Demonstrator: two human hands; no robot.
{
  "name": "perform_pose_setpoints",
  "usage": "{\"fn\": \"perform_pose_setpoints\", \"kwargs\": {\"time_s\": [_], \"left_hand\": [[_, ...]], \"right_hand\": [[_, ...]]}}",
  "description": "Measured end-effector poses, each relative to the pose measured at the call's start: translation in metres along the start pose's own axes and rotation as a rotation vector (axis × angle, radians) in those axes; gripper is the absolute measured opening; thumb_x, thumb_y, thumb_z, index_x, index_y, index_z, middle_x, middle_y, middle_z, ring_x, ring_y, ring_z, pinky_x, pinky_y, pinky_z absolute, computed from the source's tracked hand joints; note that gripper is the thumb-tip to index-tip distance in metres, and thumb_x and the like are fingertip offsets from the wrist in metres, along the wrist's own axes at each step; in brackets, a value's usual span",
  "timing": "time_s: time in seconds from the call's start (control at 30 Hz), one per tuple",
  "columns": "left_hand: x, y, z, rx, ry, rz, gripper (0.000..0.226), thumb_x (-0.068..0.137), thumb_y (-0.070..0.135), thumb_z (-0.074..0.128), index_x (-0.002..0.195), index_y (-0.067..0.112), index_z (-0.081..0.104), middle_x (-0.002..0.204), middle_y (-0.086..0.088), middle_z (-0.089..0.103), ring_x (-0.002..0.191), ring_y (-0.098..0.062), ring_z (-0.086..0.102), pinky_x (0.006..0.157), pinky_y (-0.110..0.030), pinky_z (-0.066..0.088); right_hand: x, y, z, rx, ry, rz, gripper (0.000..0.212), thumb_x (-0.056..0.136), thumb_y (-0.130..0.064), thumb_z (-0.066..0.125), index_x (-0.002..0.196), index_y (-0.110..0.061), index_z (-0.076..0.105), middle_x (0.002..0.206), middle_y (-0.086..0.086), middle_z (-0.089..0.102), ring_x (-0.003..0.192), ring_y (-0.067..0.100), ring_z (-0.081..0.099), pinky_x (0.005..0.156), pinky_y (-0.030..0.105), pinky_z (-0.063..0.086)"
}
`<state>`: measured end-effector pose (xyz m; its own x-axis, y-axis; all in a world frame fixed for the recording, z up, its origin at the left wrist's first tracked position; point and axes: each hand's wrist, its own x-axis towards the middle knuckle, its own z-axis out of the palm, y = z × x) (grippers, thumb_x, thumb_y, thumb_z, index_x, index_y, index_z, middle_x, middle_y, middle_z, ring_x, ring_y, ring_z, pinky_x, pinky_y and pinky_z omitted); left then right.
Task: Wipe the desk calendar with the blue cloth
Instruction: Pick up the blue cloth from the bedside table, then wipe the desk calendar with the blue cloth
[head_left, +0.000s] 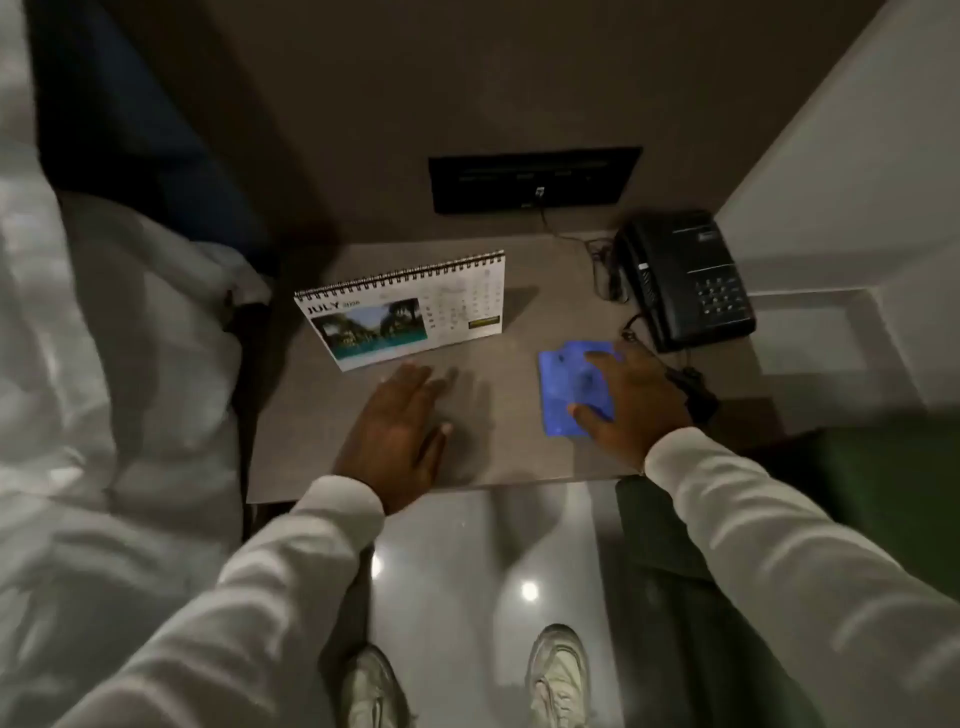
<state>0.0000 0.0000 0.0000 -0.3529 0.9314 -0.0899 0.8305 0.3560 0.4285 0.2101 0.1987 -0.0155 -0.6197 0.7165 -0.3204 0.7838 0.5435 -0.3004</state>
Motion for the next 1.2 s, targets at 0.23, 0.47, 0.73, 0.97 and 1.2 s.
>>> {"fn": "perform_pose_setpoints", "kwargs": {"time_s": [0.23,0.47,0.73,0.97,1.2], "left_hand": [[-0.001,-0.029,0.088,0.105,-0.019,-0.066,0.055,0.092,0.027,0.056,0.141,0.001,0.047,0.152,-0.024,0.041,0.143,-0.045,0.034,0.117,-0.051,0.020],[-0.003,-0.041,0.112,0.308,-0.069,-0.059,0.065,0.097,0.042,0.028,0.155,0.011,0.024,0.165,-0.014,0.018,0.153,-0.034,0.013,0.122,-0.055,0.015],[0.002,-0.046,0.038,0.031,-0.173,0.001,0.071,0.097,0.051,0.033,0.157,0.019,0.012,0.167,-0.008,0.006,0.154,-0.027,0.003,0.121,-0.035,-0.003],[0.032,-0.081,-0.095,0.032,0.171,0.381,0.052,0.095,0.034,0.044,0.140,0.009,0.049,0.147,-0.018,0.048,0.142,-0.032,0.039,0.121,-0.043,0.027],[0.125,-0.111,-0.125,0.401,-0.163,0.525,0.089,0.089,0.062,0.021,0.155,0.003,0.013,0.166,-0.015,0.009,0.154,-0.030,-0.001,0.123,-0.053,0.011]], "right_hand": [[0.012,0.007,0.074,-0.159,0.101,0.082,0.075,0.083,-0.066,0.044,0.146,-0.034,0.020,0.161,0.012,0.008,0.136,0.046,0.025,0.105,0.057,0.034],[0.028,0.003,0.086,-0.169,0.268,0.089,0.057,0.085,-0.049,0.052,0.135,-0.020,0.044,0.153,0.023,0.025,0.119,0.050,0.042,0.096,0.051,0.039],[0.046,-0.009,0.054,-0.098,0.151,0.163,0.040,0.079,-0.029,0.062,0.113,-0.008,0.058,0.133,0.026,0.045,0.105,0.045,0.055,0.089,0.045,0.045],[0.004,-0.103,0.057,0.773,0.452,0.264,0.039,0.067,-0.002,0.074,0.084,-0.029,0.052,0.111,0.012,0.063,0.081,0.030,0.065,0.068,0.036,0.056],[0.006,-0.193,0.077,1.007,0.688,0.082,0.059,0.081,-0.013,0.059,0.137,-0.020,0.041,0.142,0.004,0.046,0.131,0.012,0.044,0.106,0.016,0.033]]}}
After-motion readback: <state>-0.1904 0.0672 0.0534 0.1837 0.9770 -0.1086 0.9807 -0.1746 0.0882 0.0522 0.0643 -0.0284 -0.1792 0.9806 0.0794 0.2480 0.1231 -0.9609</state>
